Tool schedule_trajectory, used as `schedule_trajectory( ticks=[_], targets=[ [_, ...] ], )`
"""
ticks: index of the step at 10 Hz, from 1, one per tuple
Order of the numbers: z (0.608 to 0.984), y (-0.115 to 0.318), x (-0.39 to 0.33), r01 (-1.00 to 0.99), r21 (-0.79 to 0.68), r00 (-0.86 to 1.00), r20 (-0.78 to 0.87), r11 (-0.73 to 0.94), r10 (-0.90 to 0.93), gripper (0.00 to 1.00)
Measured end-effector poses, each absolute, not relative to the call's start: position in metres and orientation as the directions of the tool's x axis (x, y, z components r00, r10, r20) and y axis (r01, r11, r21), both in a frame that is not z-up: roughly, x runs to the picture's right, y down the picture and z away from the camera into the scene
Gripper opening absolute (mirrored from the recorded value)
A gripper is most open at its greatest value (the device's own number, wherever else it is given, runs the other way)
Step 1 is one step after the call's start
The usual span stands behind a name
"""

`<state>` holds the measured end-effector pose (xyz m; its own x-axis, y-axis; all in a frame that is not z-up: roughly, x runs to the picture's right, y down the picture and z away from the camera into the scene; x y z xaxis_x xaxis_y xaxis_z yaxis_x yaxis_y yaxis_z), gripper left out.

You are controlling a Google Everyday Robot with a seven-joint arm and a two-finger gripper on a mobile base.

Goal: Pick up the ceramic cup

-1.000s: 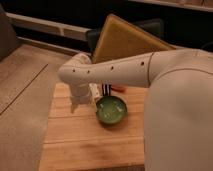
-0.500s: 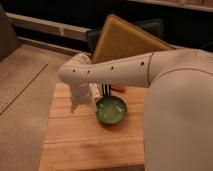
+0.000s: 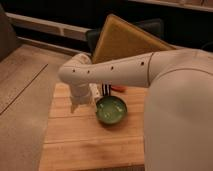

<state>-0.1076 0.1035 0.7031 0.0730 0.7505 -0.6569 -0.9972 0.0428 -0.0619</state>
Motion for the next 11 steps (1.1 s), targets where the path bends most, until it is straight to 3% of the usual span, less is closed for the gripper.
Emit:
schedule_trajectory(
  ticks=[7,9,11],
  targets=[
    [0.703,0.101,-0.108,-0.997,-0.063,0.077,-0.651,0.047,0.755,0.65],
    [0.707,0.083,-0.105,-0.992,-0.068,0.123,-0.603,0.103,0.788,0.65],
    [0.712,0.034,-0.112,-0.957,-0.099,0.287,-0.477,0.274,0.831,0.65]
  ],
)
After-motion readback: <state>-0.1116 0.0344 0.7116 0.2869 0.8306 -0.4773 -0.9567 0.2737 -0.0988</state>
